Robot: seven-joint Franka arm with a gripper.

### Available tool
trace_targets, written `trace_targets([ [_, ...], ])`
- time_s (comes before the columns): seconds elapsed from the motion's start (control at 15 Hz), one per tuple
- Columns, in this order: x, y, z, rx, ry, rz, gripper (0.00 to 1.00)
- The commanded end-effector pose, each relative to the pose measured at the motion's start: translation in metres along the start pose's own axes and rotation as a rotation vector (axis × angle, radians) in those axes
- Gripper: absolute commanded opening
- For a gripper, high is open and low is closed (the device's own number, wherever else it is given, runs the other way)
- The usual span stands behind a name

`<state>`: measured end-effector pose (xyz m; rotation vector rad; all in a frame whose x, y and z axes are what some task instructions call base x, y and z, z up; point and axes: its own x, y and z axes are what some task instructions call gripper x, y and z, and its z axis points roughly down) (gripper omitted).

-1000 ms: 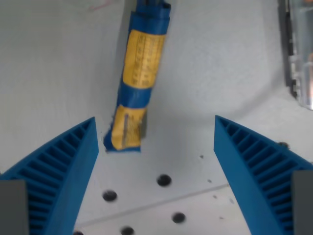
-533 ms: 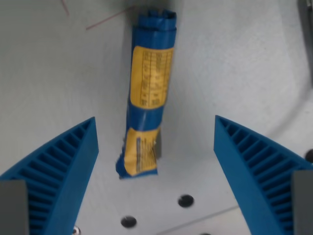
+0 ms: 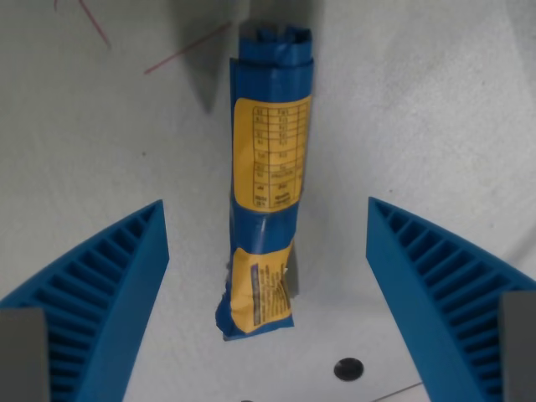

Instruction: Move above the blue bag

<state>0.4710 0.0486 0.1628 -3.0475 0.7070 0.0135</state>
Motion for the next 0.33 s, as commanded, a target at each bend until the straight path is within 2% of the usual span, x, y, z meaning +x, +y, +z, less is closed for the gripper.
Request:
trace_targets([
  [0.07,-0.0036,-0.0034,0.0047,-0.002,0.079,0.067,1.00],
  [0.33,-0.0038,-0.0039,0.0072,-0.004,0.081,0.046,1.00],
])
